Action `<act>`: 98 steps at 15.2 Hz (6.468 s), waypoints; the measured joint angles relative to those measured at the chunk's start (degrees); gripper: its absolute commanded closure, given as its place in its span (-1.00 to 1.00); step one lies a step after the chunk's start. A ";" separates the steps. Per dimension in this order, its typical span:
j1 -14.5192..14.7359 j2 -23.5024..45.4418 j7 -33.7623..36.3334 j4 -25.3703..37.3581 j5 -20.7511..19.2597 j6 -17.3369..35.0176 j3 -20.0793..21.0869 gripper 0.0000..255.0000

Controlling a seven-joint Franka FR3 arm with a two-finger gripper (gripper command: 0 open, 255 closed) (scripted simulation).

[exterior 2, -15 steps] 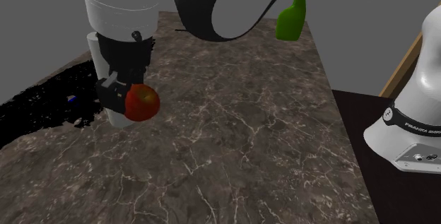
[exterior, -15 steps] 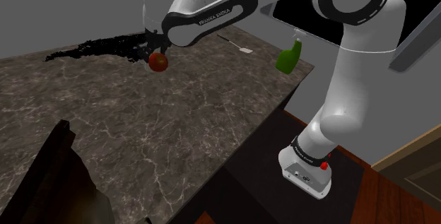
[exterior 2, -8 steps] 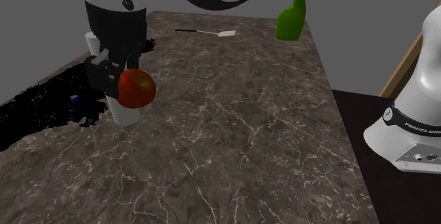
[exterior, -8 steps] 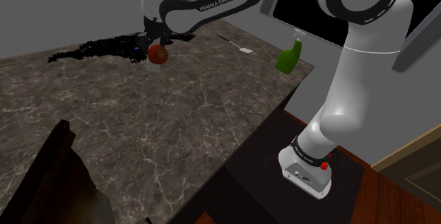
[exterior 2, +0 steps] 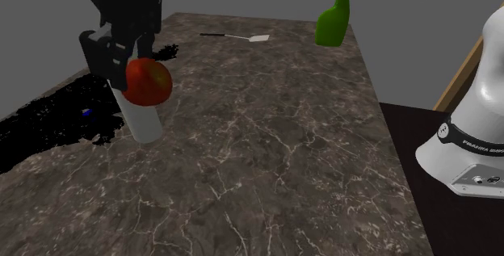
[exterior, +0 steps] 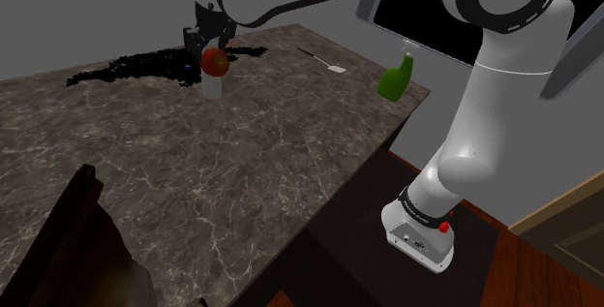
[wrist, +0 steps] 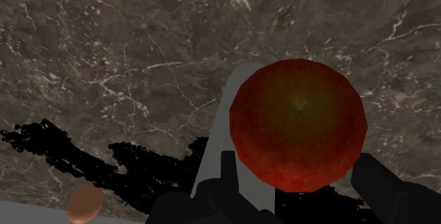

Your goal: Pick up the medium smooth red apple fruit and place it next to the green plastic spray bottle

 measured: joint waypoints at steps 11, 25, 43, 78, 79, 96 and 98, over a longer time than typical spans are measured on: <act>-0.03 -1.61 -2.82 6.03 2.24 -7.16 0.71 1.00; 1.02 -1.09 -5.52 17.49 3.29 -17.88 1.30 1.00; -6.95 -13.29 -17.05 9.61 11.55 -18.76 -1.49 1.00; -23.92 -29.95 -69.06 -9.85 27.96 -13.22 -33.58 1.00; -24.04 -29.95 -69.52 -10.27 28.05 -12.83 -33.85 1.00; -24.22 -30.31 -71.43 -23.44 28.69 -0.12 -34.38 1.00; -24.18 -29.79 -71.71 -24.42 28.91 1.35 -34.48 1.00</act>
